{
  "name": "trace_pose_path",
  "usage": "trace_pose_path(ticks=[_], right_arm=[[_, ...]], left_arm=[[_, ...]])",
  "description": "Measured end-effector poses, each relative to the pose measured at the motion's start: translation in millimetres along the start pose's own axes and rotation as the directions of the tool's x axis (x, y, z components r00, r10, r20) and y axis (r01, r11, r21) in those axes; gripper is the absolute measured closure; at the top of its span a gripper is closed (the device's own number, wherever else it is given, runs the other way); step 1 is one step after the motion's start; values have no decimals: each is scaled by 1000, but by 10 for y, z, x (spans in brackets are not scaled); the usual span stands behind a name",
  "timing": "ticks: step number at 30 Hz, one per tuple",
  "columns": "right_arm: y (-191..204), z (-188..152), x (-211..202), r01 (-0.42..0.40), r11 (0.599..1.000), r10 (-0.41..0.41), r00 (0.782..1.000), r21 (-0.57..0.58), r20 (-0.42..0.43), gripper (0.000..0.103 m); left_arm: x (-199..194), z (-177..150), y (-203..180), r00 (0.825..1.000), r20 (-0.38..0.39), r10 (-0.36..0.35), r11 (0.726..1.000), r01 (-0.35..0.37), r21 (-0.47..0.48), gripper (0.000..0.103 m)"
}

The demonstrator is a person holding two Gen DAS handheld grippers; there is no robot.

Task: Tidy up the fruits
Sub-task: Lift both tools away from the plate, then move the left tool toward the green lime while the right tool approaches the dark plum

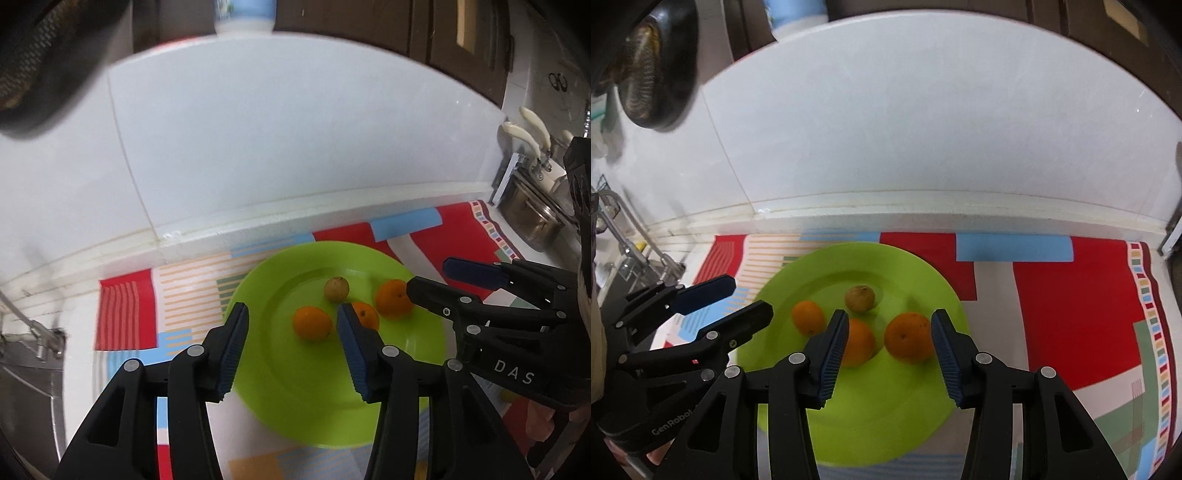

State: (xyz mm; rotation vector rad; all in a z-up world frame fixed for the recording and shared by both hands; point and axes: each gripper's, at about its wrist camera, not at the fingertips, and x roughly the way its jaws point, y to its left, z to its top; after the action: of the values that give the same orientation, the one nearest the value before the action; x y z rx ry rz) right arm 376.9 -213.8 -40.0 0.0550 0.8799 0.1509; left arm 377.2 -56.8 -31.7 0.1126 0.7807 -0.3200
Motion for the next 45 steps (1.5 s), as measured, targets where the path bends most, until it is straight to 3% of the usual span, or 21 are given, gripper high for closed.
trace_pose_path(ticks=[18, 21, 26, 45], right_arm=[[403, -279, -1008, -18, 1000, 20, 991, -22, 133, 55], [492, -339, -1151, -18, 999, 23, 988, -29, 153, 49], [657, -458, -1360, 15, 999, -8, 982, -36, 189, 49], [1195, -1064, -1618, 103, 991, -119, 968, 83, 221, 49]], left_arm=[[-1088, -257, 25, 990, 139, 35, 999, -34, -10, 39], [-1210, -316, 31, 987, 154, 33, 999, -32, -8, 37], [-1398, -431, 91, 984, 173, 28, 1000, -29, 4, 36], [-1676, -896, 352, 979, 183, -88, 979, 51, 199, 36]])
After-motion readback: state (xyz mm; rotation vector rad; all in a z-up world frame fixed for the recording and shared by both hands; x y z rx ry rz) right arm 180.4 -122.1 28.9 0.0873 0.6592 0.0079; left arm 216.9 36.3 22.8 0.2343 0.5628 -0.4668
